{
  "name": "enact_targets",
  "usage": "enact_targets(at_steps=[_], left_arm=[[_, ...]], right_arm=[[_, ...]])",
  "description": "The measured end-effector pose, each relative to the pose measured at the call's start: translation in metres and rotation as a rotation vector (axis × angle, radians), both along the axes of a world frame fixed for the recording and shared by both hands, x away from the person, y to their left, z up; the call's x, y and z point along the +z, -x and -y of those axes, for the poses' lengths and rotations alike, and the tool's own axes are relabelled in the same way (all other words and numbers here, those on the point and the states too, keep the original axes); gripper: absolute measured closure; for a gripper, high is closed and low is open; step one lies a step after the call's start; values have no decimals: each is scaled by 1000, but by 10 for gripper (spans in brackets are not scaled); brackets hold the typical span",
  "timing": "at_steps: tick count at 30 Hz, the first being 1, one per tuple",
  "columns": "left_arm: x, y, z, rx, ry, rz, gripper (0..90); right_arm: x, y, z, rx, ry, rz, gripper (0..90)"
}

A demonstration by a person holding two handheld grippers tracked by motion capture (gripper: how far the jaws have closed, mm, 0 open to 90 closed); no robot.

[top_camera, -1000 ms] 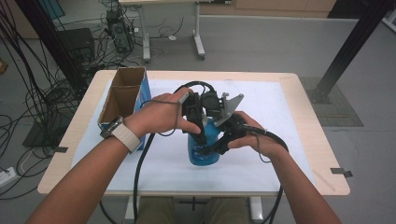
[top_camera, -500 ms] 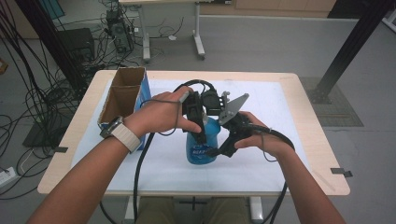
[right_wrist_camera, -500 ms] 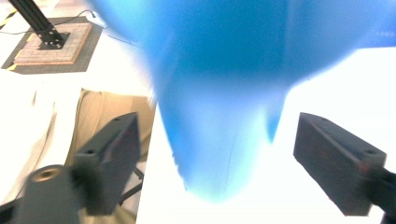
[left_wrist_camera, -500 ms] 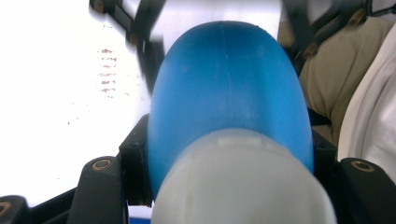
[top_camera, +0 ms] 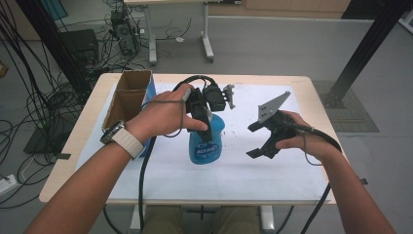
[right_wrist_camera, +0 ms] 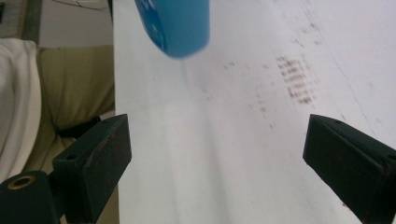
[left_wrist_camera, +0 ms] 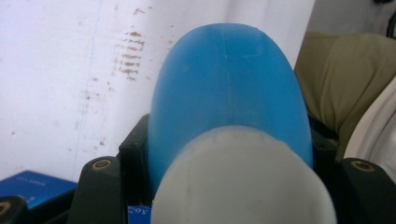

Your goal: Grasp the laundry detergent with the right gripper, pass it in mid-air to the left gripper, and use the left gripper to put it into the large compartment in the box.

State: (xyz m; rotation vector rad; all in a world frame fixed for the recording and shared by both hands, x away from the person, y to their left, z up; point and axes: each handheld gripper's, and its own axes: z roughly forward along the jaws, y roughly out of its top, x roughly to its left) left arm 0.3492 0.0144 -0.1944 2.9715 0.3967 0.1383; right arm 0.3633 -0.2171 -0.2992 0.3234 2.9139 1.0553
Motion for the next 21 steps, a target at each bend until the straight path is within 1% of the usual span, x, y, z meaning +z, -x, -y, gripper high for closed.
enact_targets(at_steps=[1, 3, 8, 12, 16, 21], left_arm=[[1, -1, -1, 28, 7, 8, 378], [3, -3, -3, 61, 7, 20, 379], [11, -7, -6, 125, 14, 43, 378], [18, -8, -9, 163, 16, 58, 379], [25, -10, -12, 202, 21, 67, 379], [33, -13, -16, 280, 30, 74, 379]], right_arm=[[0, 0, 3, -7, 0, -3, 78], [1, -1, 12, -23, 6, -2, 78], [3, -2, 24, -50, 16, -1, 78], [3, -5, 29, -65, 27, 4, 78], [4, -5, 33, -67, 35, 8, 78], [6, -5, 37, -67, 39, 11, 79]])
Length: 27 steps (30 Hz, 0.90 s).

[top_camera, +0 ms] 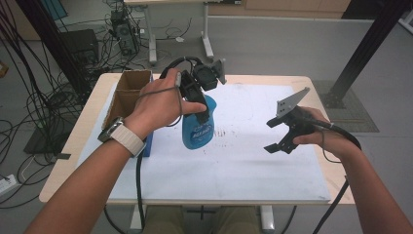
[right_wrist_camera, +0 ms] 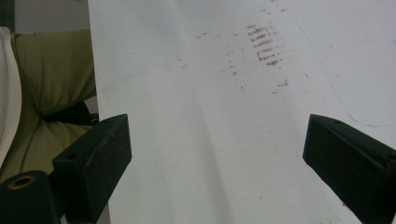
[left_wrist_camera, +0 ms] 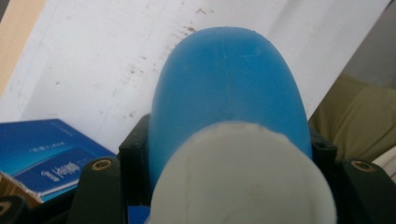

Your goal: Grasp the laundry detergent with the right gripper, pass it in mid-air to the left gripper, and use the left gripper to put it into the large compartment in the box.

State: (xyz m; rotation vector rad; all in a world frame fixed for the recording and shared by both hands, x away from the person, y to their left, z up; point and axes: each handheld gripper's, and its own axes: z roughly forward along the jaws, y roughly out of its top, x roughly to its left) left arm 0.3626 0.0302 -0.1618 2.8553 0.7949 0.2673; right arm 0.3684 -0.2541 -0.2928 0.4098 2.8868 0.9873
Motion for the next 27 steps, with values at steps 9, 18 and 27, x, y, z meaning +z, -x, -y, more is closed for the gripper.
enact_targets(at_steps=[9, 18, 27], left_arm=[[20, -9, -7, 137, 16, 20, 379], [32, -20, -18, 246, 13, 36, 379], [53, -33, -32, 373, 4, 57, 379]], right_arm=[[1, -3, 8, -17, 3, -2, 79], [2, -7, 11, -24, 7, -1, 79], [2, -11, 13, -37, 8, 2, 79]])
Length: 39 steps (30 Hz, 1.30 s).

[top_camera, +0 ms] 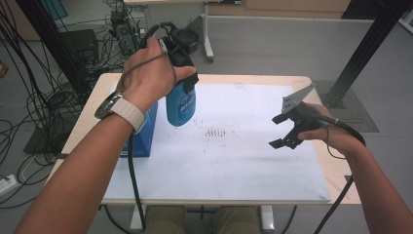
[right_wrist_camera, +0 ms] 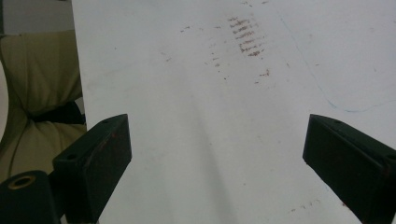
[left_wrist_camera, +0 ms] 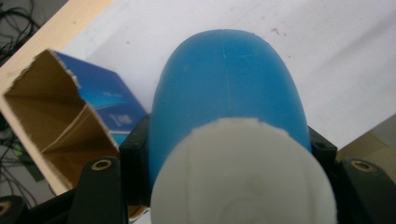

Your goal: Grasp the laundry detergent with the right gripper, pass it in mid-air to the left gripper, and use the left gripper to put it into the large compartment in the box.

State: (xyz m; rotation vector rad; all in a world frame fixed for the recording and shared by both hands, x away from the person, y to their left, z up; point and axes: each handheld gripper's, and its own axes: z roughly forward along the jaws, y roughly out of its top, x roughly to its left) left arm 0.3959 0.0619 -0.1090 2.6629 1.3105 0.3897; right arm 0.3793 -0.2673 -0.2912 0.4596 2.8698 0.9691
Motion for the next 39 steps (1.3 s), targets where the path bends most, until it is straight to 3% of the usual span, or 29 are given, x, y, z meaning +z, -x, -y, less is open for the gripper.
enact_targets(at_steps=[16, 39], left_arm=[[34, -16, -33, 205, 4, 33, 379], [58, -26, -79, 451, 31, 33, 380]], right_arm=[[2, -8, -2, -4, 5, -2, 80], [0, -12, -3, -7, 18, 1, 81]])
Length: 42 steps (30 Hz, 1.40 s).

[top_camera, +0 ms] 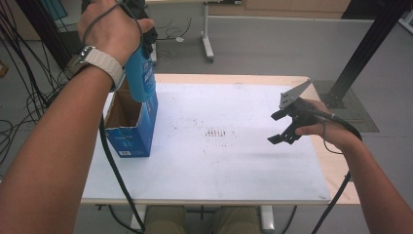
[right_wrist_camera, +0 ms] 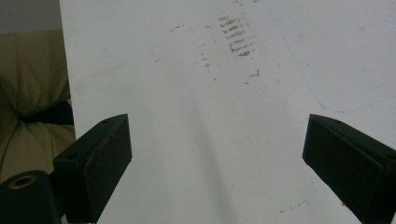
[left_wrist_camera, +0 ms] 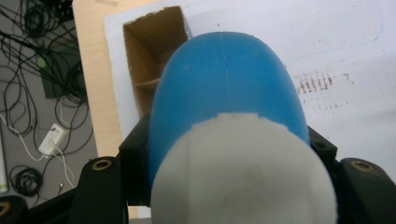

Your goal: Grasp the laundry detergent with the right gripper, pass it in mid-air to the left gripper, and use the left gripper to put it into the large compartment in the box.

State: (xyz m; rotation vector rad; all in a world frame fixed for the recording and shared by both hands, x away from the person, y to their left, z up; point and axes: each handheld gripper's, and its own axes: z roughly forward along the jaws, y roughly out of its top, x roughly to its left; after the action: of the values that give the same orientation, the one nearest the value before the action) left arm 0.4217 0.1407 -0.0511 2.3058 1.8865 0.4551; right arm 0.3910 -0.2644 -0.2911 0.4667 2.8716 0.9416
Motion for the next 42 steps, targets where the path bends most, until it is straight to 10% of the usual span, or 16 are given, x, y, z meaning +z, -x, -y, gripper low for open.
enact_targets(at_steps=[19, 42], left_arm=[[-1, -7, -29, 153, 26, -20, 380], [-29, -11, -49, 198, 48, -29, 380]], right_arm=[[-3, -2, -3, 4, 0, -1, 81], [-10, -3, -5, -2, 10, -11, 87]])
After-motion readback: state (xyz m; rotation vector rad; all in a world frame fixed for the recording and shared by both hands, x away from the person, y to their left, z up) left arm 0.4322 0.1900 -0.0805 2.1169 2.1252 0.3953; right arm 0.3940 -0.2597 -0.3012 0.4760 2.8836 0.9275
